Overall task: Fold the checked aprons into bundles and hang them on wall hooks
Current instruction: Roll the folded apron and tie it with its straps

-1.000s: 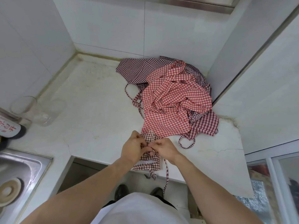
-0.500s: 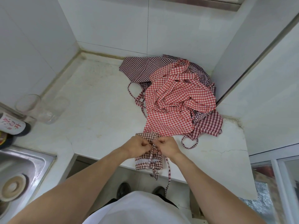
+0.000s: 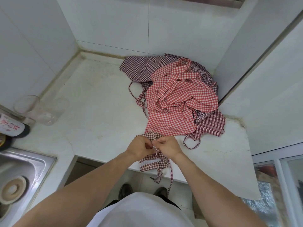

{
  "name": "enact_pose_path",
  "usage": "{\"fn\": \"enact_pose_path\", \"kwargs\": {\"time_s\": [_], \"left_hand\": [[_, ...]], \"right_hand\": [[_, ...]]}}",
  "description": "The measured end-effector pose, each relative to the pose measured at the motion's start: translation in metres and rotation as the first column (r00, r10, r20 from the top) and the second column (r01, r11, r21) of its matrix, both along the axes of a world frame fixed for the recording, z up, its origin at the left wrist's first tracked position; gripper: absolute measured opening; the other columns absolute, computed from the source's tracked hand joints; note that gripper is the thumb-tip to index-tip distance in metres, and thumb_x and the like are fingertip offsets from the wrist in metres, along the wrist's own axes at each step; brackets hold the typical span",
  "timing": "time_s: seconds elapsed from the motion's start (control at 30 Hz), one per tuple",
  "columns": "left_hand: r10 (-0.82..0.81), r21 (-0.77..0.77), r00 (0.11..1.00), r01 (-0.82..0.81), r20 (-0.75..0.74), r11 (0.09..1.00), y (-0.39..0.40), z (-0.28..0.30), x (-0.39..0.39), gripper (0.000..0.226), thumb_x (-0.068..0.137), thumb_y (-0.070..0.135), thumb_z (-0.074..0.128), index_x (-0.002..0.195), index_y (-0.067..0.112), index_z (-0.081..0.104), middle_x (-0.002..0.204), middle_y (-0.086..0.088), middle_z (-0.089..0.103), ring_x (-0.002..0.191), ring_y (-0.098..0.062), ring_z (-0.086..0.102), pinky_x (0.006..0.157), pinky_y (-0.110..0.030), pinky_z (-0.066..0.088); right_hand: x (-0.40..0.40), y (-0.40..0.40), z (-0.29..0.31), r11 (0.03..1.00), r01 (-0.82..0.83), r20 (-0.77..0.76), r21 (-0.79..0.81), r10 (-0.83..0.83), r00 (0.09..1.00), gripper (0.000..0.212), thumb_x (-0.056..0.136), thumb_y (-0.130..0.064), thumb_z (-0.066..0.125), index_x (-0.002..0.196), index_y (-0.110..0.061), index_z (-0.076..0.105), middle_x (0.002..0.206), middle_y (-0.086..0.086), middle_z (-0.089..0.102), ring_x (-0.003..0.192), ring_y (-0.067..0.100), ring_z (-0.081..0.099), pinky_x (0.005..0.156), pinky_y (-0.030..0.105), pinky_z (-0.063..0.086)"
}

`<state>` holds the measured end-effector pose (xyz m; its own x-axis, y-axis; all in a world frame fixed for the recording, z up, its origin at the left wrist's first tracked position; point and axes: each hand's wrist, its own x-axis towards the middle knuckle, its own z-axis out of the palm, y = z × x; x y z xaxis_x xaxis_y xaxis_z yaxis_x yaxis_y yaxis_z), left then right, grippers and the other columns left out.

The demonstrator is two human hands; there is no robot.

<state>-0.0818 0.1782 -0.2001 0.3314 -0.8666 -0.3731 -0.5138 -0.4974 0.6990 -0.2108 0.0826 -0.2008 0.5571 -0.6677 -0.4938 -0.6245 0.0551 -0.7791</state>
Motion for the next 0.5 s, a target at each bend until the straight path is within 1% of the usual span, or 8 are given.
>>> {"fn": "enact_pose_path", "kwargs": {"time_s": [0.07,0.13,0.2,0.27,0.3,0.37,0.43,0.5], "left_hand": [[-0.002,0.003,1.000,0.002,0.029,1.000,0.000,-0.001,-0.002,0.011,0.078,0.022,0.082,0.082,0.012,0.079,0.076,0.001,0.073,0.067,-0.011,0.066,0.064,-0.020,0.052],[0.003,0.029,0.996,-0.005,0.088,1.000,0.000,-0.004,-0.002,0.016,0.080,0.027,0.080,0.078,0.011,0.079,0.074,-0.003,0.074,0.065,-0.015,0.066,0.064,-0.026,0.052],[0.019,0.046,0.990,-0.026,0.143,0.999,-0.002,-0.004,-0.003,0.023,0.082,0.029,0.077,0.073,0.008,0.078,0.071,-0.006,0.073,0.061,-0.018,0.064,0.062,-0.027,0.049],[0.029,0.030,0.987,-0.034,0.155,0.999,-0.002,-0.003,-0.005,0.020,0.082,0.025,0.075,0.071,0.008,0.075,0.072,-0.005,0.073,0.059,-0.016,0.062,0.063,-0.028,0.050],[0.037,0.018,0.988,-0.040,0.151,0.999,-0.001,-0.002,-0.007,0.016,0.081,0.023,0.075,0.071,0.010,0.074,0.073,-0.002,0.073,0.059,-0.011,0.059,0.064,-0.028,0.051],[0.059,-0.002,0.989,-0.059,0.136,0.998,-0.001,-0.002,-0.009,0.014,0.079,0.018,0.076,0.068,0.018,0.068,0.071,0.003,0.068,0.059,-0.005,0.053,0.063,-0.025,0.049],[0.080,-0.013,0.988,-0.079,0.132,0.997,0.001,-0.004,-0.011,0.027,0.076,0.017,0.077,0.061,0.027,0.057,0.064,0.010,0.060,0.058,-0.003,0.051,0.056,-0.018,0.043],[0.093,-0.035,0.988,-0.089,0.126,0.995,0.003,-0.006,-0.013,0.035,0.074,0.015,0.078,0.058,0.031,0.051,0.062,0.012,0.057,0.057,-0.005,0.051,0.053,-0.017,0.040]], "right_hand": [[-0.001,0.004,0.001,1.000,0.000,0.007,-0.008,0.000,1.000,0.019,0.089,-0.029,0.073,0.083,-0.013,0.079,0.068,-0.008,0.070,0.061,0.005,0.059,0.064,0.022,0.048],[-0.002,0.005,0.005,1.000,0.022,0.015,0.016,-0.022,1.000,0.010,0.085,-0.026,0.076,0.084,-0.017,0.079,0.080,-0.006,0.075,0.075,0.008,0.068,0.072,0.023,0.055],[-0.003,0.003,0.011,0.984,0.114,0.037,0.134,-0.120,0.992,0.004,0.085,-0.015,0.073,0.084,-0.017,0.077,0.087,0.001,0.076,0.080,0.016,0.071,0.079,0.031,0.060],[-0.004,0.002,0.018,0.927,0.221,0.036,0.301,-0.243,0.969,0.009,0.089,-0.004,0.065,0.090,-0.007,0.073,0.092,0.014,0.074,0.080,0.023,0.071,0.075,0.037,0.062],[-0.004,0.002,0.020,0.906,0.251,0.024,0.340,-0.276,0.961,0.009,0.091,0.001,0.062,0.091,-0.003,0.070,0.092,0.016,0.073,0.079,0.025,0.071,0.071,0.037,0.063],[-0.005,0.002,0.020,0.901,0.265,0.000,0.345,-0.282,0.959,0.009,0.089,0.006,0.064,0.089,-0.001,0.069,0.091,0.017,0.070,0.077,0.026,0.072,0.064,0.034,0.062],[-0.004,0.002,0.019,0.915,0.253,-0.030,0.313,-0.257,0.966,0.012,0.083,0.007,0.071,0.092,0.000,0.070,0.093,0.018,0.070,0.077,0.025,0.073,0.063,0.031,0.062],[-0.002,0.002,0.019,0.928,0.226,-0.069,0.297,-0.216,0.974,0.020,0.079,0.006,0.077,0.097,0.002,0.071,0.093,0.018,0.071,0.074,0.024,0.073,0.062,0.027,0.061]]}}
